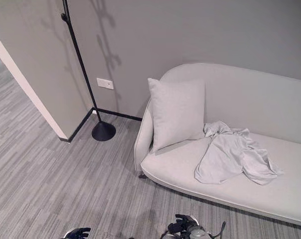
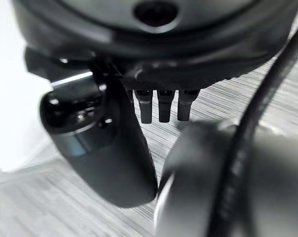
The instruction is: Hang the clothes on the sofa on the clothes rack.
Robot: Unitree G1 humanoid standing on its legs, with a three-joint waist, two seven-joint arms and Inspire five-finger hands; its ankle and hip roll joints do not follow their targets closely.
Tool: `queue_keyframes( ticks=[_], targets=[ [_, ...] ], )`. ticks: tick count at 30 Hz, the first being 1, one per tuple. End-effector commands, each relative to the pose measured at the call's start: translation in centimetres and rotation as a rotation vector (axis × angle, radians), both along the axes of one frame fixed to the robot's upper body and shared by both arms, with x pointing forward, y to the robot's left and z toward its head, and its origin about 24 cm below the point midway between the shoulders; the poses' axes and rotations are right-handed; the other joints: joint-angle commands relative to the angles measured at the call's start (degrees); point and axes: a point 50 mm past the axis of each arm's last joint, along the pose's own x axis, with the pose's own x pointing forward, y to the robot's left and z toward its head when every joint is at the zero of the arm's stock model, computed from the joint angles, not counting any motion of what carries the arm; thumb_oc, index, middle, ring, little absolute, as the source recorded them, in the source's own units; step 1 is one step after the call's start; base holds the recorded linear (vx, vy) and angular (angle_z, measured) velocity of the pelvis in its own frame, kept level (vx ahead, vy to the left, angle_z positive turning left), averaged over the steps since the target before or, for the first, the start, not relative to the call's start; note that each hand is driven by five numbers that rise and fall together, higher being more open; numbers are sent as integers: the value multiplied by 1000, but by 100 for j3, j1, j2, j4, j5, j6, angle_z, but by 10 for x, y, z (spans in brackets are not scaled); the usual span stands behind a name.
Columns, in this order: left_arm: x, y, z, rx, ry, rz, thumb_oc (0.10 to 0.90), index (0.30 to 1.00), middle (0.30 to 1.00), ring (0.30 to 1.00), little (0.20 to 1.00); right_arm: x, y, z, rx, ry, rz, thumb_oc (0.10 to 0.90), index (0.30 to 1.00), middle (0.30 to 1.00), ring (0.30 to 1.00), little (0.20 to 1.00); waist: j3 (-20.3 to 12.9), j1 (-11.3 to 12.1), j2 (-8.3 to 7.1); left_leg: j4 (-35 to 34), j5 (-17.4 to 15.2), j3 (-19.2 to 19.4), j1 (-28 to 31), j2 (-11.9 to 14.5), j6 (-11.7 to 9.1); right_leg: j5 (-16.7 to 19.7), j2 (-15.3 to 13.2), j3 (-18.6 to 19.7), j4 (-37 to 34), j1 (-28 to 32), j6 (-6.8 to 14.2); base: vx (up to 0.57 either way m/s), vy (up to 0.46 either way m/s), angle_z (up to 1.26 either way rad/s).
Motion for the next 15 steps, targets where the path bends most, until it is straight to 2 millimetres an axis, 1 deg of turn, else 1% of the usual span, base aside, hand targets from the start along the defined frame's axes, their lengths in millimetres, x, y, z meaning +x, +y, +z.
queue_keyframes(
  ticks=[1,2,3,4,5,6,7,8,9,10,11,12,13,14,15],
  targets=[
    [-2,21,5,51,-40,136,800,900,900,900,900,-65,1,-12,36,194,-123,800,900,900,900,900,-85,142,-177,-315,-286,-792,97,679,-235,1101,-114,594,113,271,-220,180,-664,45],
    [-2,21,5,51,-40,136,800,900,900,900,900,-65,1,-12,36,194,-123,800,900,900,900,900,-83,138,-168,-324,-295,-794,116,692,-236,1078,-104,587,128,281,-220,289,-1114,94],
    [-5,31,7,72,-40,163,800,900,900,900,900,-72,4,-14,44,210,-154,800,900,900,900,900,-158,220,-432,-405,-195,-909,150,1060,-526,151,95,358,358,527,-210,214,-1003,81],
    [-7,32,7,71,-40,189,800,900,900,900,900,-73,4,-13,45,214,-160,800,900,900,900,900,-164,198,-472,-418,-98,-953,132,1278,-630,-359,243,274,598,508,-270,204,-1323,70],
    [-7,34,7,74,-44,220,800,900,900,900,900,-67,2,-12,42,195,-182,800,900,900,900,900,-151,180,-506,-418,128,-959,17,1512,-751,-700,436,172,981,379,-383,-17,-1184,34],
    [-1,32,8,69,-62,239,800,900,900,900,900,-62,-4,-11,28,169,-216,800,900,900,900,900,-95,139,-534,-418,667,-1017,-302,1725,-797,-974,693,-21,1320,227,-549,-73,-1038,67],
    [-1,31,7,69,-63,238,800,900,900,900,900,-60,-9,-9,19,153,-233,800,900,900,900,900,-84,60,-551,-418,978,-939,-496,1761,-745,-1023,757,-177,1332,238,-619,-73,-717,52],
    [-1,31,7,69,-63,239,800,900,900,900,900,-60,-9,-9,19,153,-233,800,900,900,900,900,-93,32,-551,-418,986,-969,-517,1757,-747,-1025,751,-204,1328,237,-619,-70,-651,75],
    [2,27,7,69,-58,192,800,900,900,900,900,-54,-23,-5,-19,114,-255,800,900,900,900,900,-125,-218,-592,-418,966,245,-844,1618,-549,-975,796,-616,1167,333,-667,-48,-438,81],
    [2,27,7,69,-58,192,800,900,900,900,900,-55,-23,-5,-19,115,-255,800,900,900,900,900,-119,-204,-594,-418,959,262,-828,1616,-545,-969,796,-603,1154,345,-663,-34,-550,98],
    [2,25,6,60,-57,186,800,900,900,900,900,-54,-28,-4,-37,112,-244,800,900,900,900,900,-161,-165,-573,-418,707,270,-721,1355,-481,-879,837,-591,910,423,-624,24,-149,67],
    [2,23,6,53,-59,178,800,900,900,900,900,-53,-33,-2,-52,109,-233,800,900,900,900,900,-188,-108,-528,-299,477,65,-695,1044,-435,-807,857,-555,721,487,-591,29,-203,44],
    [3,21,6,47,-61,169,800,900,900,900,900,-50,-35,-1,-60,103,-221,800,900,900,900,900,-235,-66,-485,-33,110,-115,-691,656,-352,-776,880,-521,563,544,-564,29,-101,3],
    [4,19,5,35,-64,167,800,900,900,900,900,-47,-37,0,-65,94,-213,800,900,900,900,900,-269,-59,-426,288,-225,-141,-691,353,-252,-751,896,-495,424,633,-557,26,-70,-24],
    [3,16,5,29,-60,157,800,900,900,900,900,-46,-37,0,-67,92,-206,800,900,900,900,900,-288,-53,-372,599,-499,-78,-668,136,-161,-755,929,-447,372,697,-549,11,7,-51]
  ],
)
